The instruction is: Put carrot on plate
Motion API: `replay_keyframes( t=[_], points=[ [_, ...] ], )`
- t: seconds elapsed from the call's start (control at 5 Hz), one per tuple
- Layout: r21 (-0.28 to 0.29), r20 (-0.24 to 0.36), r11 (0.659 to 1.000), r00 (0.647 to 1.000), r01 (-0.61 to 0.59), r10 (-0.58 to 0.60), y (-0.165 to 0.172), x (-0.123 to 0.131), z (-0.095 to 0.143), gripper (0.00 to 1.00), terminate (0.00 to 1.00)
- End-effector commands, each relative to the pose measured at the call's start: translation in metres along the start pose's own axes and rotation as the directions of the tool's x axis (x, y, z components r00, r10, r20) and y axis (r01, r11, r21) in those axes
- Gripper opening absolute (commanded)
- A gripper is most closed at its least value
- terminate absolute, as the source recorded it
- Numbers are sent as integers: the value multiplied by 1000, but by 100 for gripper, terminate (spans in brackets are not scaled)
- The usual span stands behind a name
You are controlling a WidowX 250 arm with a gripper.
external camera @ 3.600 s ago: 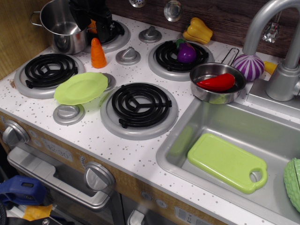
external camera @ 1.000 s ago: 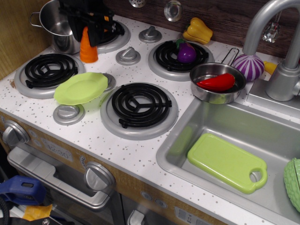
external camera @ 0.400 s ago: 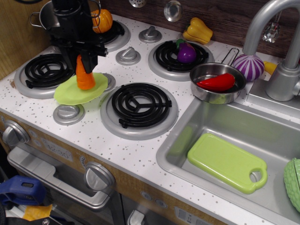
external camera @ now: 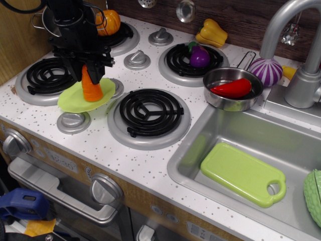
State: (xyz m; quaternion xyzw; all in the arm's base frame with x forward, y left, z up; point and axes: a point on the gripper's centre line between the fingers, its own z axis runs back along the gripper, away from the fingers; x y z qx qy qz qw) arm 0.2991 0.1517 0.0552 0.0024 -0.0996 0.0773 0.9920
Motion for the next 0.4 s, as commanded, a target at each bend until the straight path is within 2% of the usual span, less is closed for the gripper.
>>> replay_keyframes(
  t=[0.0,0.2],
  points=[
    [18,59,1000,998,12,-13,4,8,17,100,0],
    [18,59,1000,998,12,-13,4,8,17,100,100]
  ],
)
